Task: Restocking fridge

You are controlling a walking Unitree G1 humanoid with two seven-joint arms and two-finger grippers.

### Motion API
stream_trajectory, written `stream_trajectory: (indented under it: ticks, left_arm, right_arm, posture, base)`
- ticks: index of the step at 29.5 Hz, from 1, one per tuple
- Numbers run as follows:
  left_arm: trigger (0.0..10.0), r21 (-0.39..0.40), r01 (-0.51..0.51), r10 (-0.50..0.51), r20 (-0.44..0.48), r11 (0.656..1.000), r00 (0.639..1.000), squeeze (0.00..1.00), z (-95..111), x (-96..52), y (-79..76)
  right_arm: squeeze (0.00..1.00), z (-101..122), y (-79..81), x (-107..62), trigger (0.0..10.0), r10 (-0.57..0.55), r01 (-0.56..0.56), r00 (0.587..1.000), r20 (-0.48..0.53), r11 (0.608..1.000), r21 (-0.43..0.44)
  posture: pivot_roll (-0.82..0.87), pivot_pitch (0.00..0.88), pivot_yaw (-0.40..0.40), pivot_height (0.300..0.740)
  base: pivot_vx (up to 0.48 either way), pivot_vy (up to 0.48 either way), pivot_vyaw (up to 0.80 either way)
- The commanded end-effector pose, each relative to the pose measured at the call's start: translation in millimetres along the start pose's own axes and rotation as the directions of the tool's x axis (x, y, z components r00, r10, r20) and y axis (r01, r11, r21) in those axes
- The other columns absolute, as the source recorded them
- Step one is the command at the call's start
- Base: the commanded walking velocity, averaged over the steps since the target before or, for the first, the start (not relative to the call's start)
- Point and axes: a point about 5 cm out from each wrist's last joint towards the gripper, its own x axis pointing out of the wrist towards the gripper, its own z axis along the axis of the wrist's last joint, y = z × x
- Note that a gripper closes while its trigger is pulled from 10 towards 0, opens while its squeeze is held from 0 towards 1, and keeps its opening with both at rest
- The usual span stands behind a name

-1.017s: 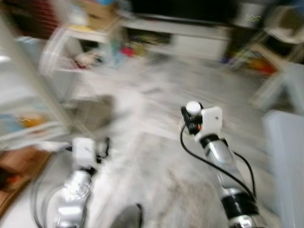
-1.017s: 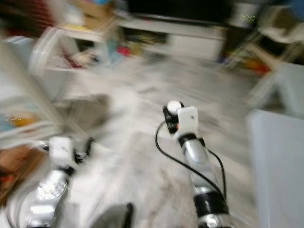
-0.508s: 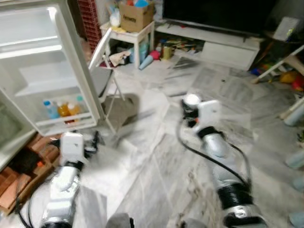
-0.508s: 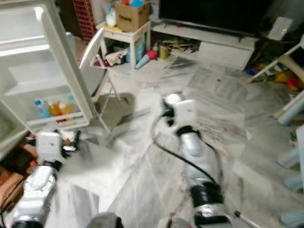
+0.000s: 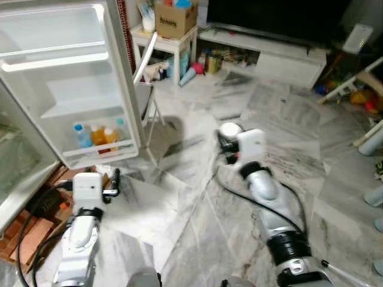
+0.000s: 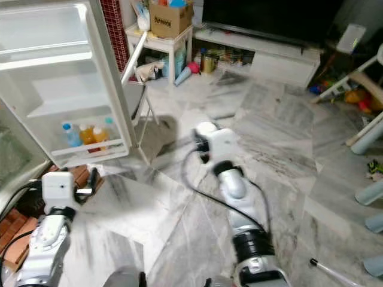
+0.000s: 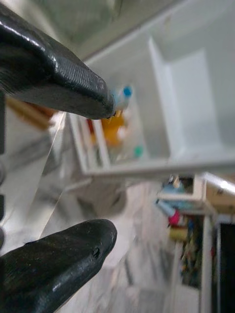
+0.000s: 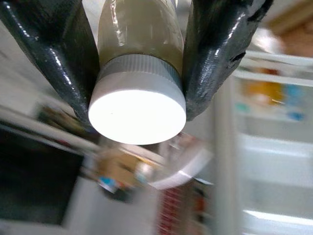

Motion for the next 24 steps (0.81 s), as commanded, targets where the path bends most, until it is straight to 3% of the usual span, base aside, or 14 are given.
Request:
stream_trajectory:
  ticks: [1, 5, 8, 16, 21, 24]
  left_arm:
    - [10.0, -0.003, 0.013, -0.013, 0.028, 1.000, 1.000, 0.00, 5.7, 4.0, -7.9]
    - [10.0, 0.000, 0.011, -0.011, 0.033, 1.000, 0.999, 0.00, 7.0, 6.4, -8.0]
    - [10.0, -0.002, 0.011, -0.011, 0.031, 1.000, 0.999, 0.00, 7.1, 7.5, -7.7]
    - [10.0, 0.005, 0.028, -0.028, 0.028, 1.000, 0.999, 0.00, 6.0, 10.4, -9.2]
    - [10.0, -0.007, 0.028, -0.028, 0.040, 1.000, 0.999, 0.00, 6.4, 10.4, -9.3]
    - [10.0, -0.013, 0.055, -0.054, 0.061, 0.998, 0.997, 0.00, 7.6, 8.9, -10.0]
  right_arm:
    - [0.00, 8.0, -15.6, 2.2, 10.0, -0.037, 0.038, 0.999, 0.036, 0.999, -0.029]
    - [0.00, 9.0, -15.7, 2.6, 10.0, -0.033, 0.034, 0.999, 0.042, 0.999, -0.030]
    - [0.00, 13.8, -14.9, 1.9, 10.0, -0.009, 0.015, 0.997, 0.079, 0.997, -0.074]
    - [0.00, 11.3, -16.7, -0.1, 10.0, -0.022, 0.027, 0.997, 0.075, 0.998, -0.065]
    - [0.00, 11.6, -17.3, 1.2, 10.0, -0.032, 0.037, 0.996, 0.079, 0.997, -0.063]
    - [0.00, 13.8, -19.1, 4.0, 10.0, -0.043, 0.050, 0.996, 0.084, 0.996, -0.076]
  posture:
    - [0.18, 0.000, -0.030, 0.740]
    - [0.18, 0.000, -0.028, 0.740]
    - [0.17, 0.000, -0.025, 0.740]
    - [0.16, 0.000, -0.016, 0.740]
    - [0.15, 0.000, -0.019, 0.740]
    - [0.16, 0.000, -0.026, 0.740]
  base:
    - [0.000, 0.480, 0.00]
    - [0.000, 0.480, 0.00]
    - [0.000, 0.480, 0.72]
    - [0.000, 0.480, 0.75]
    - [0.000, 0.397, 0.00]
    - [0.000, 0.000, 0.00]
